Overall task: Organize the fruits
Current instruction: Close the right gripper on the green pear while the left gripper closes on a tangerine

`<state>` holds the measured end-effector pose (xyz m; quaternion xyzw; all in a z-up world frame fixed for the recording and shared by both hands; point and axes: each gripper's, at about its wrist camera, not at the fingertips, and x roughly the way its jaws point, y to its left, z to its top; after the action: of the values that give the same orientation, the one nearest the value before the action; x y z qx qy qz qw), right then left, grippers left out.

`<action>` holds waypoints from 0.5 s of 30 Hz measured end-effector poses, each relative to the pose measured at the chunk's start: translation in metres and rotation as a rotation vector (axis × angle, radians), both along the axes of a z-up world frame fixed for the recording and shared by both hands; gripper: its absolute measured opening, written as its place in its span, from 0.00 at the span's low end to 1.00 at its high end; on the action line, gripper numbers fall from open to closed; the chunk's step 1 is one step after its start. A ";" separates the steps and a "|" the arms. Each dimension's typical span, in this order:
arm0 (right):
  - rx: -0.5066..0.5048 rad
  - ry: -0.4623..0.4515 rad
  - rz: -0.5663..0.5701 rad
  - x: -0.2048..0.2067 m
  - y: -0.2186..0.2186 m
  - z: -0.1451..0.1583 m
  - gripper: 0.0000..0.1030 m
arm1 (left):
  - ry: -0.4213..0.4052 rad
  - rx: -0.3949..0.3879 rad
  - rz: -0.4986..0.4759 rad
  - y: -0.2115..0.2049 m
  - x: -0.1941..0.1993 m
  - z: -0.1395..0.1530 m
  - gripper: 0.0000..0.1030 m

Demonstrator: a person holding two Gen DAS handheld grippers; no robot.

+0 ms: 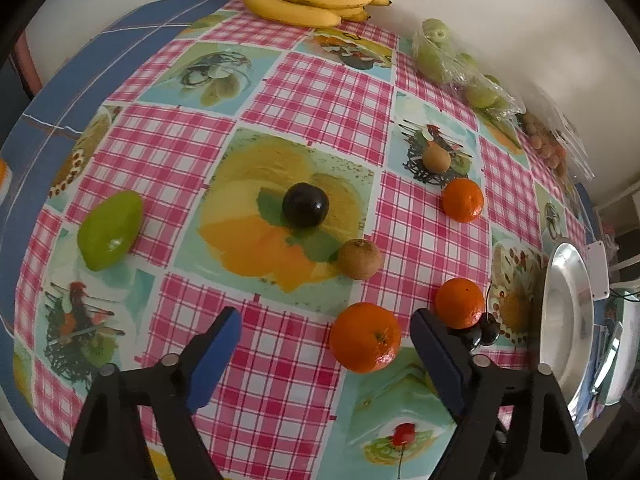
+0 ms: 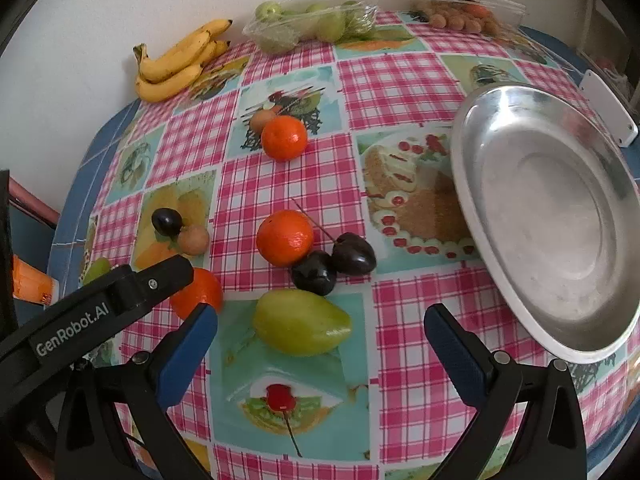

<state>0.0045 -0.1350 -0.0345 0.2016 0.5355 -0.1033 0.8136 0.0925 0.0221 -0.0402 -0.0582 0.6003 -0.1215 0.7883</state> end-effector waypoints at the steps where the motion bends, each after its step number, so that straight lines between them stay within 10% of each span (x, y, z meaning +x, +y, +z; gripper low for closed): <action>1: 0.000 0.005 0.003 0.002 0.001 -0.002 1.00 | 0.001 0.000 -0.008 -0.002 0.000 -0.001 0.83; 15: 0.032 0.052 -0.020 0.005 0.000 -0.015 0.91 | 0.019 -0.004 -0.026 -0.006 0.004 -0.010 0.77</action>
<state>0.0095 -0.1345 -0.0499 0.2170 0.5560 -0.1081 0.7950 0.0965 0.0161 -0.0499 -0.0531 0.6082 -0.1325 0.7809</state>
